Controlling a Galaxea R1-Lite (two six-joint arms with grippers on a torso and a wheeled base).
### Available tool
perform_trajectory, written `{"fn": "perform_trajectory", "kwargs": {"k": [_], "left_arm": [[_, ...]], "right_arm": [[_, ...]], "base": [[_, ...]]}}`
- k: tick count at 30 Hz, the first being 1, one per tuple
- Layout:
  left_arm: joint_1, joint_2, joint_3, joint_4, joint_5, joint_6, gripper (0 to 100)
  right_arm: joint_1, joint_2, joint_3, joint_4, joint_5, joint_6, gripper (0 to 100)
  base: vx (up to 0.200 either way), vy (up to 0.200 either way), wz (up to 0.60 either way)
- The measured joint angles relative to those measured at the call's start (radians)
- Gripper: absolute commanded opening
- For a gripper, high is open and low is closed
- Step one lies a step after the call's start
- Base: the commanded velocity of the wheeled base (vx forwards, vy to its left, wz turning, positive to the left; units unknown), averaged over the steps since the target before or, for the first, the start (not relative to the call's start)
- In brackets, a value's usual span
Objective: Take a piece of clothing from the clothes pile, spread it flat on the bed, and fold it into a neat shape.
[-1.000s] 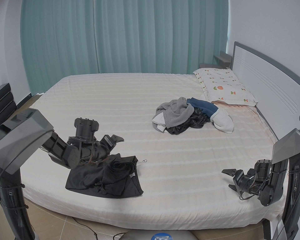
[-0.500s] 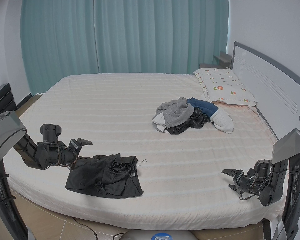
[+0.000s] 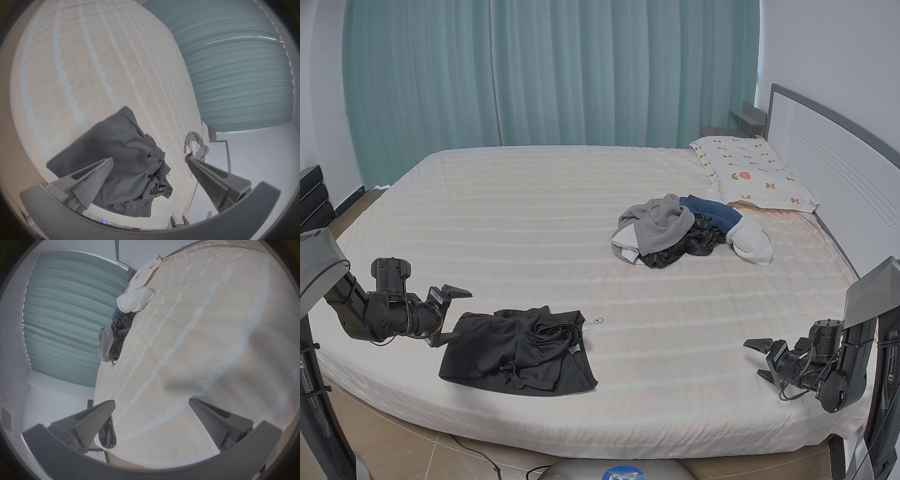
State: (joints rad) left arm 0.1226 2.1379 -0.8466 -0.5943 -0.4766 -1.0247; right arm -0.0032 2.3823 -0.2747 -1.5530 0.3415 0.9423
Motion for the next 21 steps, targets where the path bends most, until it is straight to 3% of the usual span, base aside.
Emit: {"fn": "perform_trajectory", "kwargs": {"k": [21], "left_arm": [[0.007,0.02,0.011,-0.029,-0.005,-0.003,100]], "right_arm": [[-0.001,0.0,-0.007,0.0,-0.001,0.003,100]], "base": [[0.0,0.2,0.0]]}}
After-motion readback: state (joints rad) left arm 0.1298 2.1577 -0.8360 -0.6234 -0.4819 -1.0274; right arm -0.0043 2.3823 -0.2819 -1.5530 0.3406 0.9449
